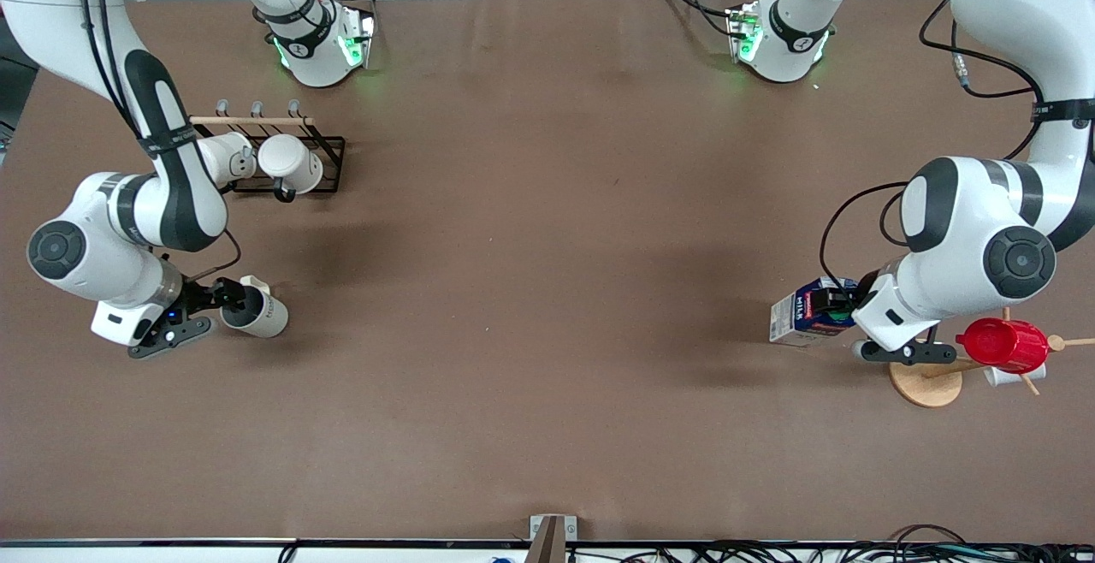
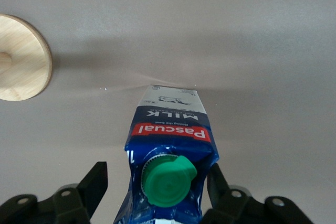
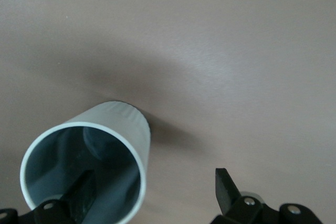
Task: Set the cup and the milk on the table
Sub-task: 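Grasp the white mug with the right gripper while the left gripper grasps the milk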
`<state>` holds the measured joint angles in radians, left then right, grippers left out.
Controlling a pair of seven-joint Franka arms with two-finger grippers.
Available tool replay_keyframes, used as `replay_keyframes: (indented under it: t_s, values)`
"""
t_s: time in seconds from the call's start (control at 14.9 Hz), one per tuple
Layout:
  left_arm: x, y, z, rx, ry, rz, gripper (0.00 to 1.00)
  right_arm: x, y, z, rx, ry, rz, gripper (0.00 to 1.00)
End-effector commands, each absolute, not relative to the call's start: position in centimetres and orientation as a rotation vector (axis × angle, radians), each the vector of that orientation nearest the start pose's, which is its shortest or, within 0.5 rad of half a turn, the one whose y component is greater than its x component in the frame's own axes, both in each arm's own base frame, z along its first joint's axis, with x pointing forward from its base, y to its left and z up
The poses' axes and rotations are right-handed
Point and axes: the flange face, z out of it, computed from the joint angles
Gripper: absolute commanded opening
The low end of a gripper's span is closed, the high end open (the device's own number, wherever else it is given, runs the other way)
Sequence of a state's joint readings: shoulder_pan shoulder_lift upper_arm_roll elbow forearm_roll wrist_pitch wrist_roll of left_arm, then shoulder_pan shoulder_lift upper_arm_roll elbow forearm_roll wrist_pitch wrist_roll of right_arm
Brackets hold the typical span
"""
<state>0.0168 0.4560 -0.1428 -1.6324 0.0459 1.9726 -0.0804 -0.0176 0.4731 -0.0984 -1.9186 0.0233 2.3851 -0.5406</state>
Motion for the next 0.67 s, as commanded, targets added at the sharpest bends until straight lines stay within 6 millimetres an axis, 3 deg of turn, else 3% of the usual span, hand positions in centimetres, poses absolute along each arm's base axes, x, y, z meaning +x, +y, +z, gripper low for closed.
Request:
replay_keyframes:
  t_s: [0.0, 0.07, 0.2, 0.4, 0.61]
  values:
    - [65.7, -7.5, 35.0, -3.132, 0.090, 0.165, 0.51, 61.9, -6.2, 24.0, -3.064, -0.649, 0.013, 0.92]
    - [65.7, -7.5, 35.3, -3.131, 0.090, 0.162, 0.41, 61.9, -5.8, 23.9, -3.060, -0.653, 0.012, 0.85]
    - [65.7, -7.7, 36.3, -3.132, 0.096, 0.141, 0.25, 61.9, -5.7, 23.9, -3.057, -0.649, 0.012, 0.55]
    - [65.4, -8.7, 39.7, -3.129, 0.122, 0.102, 0.23, 61.8, -5.8, 23.7, -3.046, -0.610, 0.011, 0.03]
    - [65.4, -10.0, 44.6, -3.126, 0.149, 0.087, 0.23, 62.0, -5.9, 23.5, -3.042, -0.584, 0.016, 0.00]
